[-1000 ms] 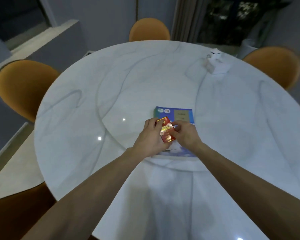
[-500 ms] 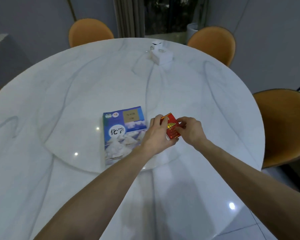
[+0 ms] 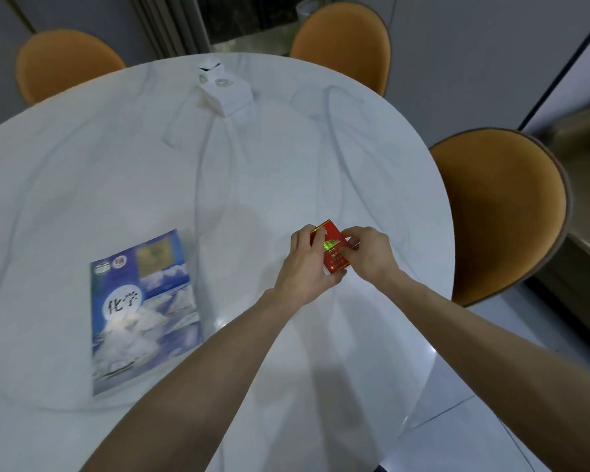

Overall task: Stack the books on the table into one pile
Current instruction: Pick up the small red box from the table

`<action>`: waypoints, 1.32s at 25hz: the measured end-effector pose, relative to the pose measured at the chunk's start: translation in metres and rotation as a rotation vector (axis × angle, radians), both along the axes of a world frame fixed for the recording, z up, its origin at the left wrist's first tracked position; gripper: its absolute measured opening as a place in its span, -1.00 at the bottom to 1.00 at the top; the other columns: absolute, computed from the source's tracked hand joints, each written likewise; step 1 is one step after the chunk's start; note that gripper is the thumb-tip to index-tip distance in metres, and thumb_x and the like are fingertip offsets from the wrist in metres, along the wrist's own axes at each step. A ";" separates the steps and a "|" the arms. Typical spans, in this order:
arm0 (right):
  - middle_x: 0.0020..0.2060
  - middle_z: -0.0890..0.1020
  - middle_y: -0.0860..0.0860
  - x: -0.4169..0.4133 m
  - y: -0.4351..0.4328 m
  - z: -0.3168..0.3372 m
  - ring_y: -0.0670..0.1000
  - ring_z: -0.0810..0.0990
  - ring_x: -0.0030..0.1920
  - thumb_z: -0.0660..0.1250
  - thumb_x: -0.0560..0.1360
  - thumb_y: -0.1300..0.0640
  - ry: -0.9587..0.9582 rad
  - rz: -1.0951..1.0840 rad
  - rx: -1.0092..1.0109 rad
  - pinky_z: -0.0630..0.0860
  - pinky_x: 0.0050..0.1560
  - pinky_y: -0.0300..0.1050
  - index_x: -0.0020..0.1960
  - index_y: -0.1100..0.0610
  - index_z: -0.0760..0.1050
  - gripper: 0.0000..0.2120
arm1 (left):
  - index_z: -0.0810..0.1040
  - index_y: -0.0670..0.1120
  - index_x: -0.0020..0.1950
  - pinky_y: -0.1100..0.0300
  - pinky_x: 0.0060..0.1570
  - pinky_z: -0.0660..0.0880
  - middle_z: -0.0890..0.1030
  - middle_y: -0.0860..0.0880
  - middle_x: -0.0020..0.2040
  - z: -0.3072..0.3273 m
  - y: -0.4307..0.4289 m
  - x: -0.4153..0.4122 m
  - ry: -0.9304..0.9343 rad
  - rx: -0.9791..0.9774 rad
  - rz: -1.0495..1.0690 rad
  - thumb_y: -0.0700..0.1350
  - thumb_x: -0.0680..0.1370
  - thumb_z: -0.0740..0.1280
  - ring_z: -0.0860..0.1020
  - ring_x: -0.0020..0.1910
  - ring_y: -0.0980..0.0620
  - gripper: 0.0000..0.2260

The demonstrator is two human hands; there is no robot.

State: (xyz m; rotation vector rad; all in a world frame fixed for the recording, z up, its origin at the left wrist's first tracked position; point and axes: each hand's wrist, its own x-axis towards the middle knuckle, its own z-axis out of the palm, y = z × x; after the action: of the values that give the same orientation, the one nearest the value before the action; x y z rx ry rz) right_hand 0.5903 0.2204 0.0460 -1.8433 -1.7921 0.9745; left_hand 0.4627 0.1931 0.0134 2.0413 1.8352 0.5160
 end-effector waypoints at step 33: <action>0.07 0.62 0.21 0.090 0.113 -0.101 0.20 0.59 0.07 0.24 0.52 0.24 -0.074 -0.144 -0.176 0.51 0.02 -0.04 0.19 0.25 0.52 -0.73 | 0.13 -0.09 0.50 0.03 0.48 0.11 0.15 -0.14 0.52 -0.086 0.121 0.089 0.087 -0.227 -0.128 0.24 0.37 0.38 0.06 0.52 -0.09 -0.17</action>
State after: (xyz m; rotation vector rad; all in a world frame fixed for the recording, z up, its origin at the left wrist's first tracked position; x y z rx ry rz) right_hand 0.6800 0.3334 -0.0550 -2.1092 -1.6330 1.0508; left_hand 0.5516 0.3145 -0.0727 2.0356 1.7082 0.1777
